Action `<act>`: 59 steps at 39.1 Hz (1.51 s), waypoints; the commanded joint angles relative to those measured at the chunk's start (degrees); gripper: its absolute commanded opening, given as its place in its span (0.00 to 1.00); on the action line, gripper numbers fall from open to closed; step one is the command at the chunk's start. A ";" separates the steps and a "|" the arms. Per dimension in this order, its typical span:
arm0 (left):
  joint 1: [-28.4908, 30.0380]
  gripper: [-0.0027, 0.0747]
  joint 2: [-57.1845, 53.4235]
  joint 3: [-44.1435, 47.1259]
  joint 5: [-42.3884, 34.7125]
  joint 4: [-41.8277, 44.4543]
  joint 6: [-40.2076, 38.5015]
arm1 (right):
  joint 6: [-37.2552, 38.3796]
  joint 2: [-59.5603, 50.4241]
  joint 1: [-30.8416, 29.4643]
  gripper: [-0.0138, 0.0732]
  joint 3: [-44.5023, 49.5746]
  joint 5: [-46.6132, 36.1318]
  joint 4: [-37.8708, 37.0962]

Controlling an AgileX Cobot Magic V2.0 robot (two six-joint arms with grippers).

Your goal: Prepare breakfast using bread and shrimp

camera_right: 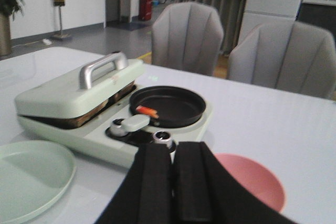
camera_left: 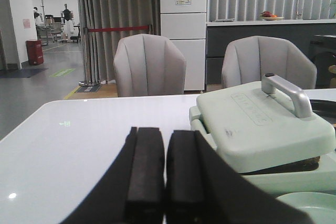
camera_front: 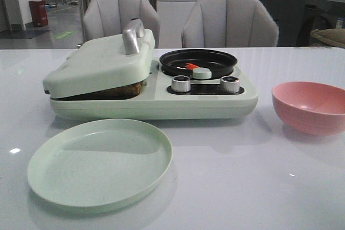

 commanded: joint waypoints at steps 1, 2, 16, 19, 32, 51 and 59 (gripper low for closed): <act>0.07 0.18 -1.04 0.36 -4.56 -0.56 -0.80 | 0.63 -1.53 -3.24 0.31 1.36 -8.31 -2.82; 0.07 0.18 -1.04 0.36 -4.56 -0.56 -0.80 | 0.63 -2.08 -4.43 0.31 2.26 -8.59 -3.29; 0.07 0.18 -1.04 0.36 -4.56 -0.56 -0.80 | 11.52 -9.24 -11.11 0.31 9.56 -7.76 -12.29; 0.07 0.18 -1.04 0.36 -4.56 -0.56 -0.80 | 12.55 -9.24 -11.81 0.31 9.56 -6.73 -12.24; 0.07 0.18 -1.04 0.36 -4.56 -0.56 -0.80 | 15.52 -9.24 -12.70 0.31 9.56 -5.67 -12.35; 0.07 0.18 -1.04 0.36 -4.56 -0.56 -0.80 | 16.53 -9.24 -12.70 0.31 9.56 -5.67 -12.35; 0.07 0.18 -1.04 0.36 -4.56 -0.56 -0.80 | 16.53 -9.24 -12.70 0.31 9.56 -5.67 -12.35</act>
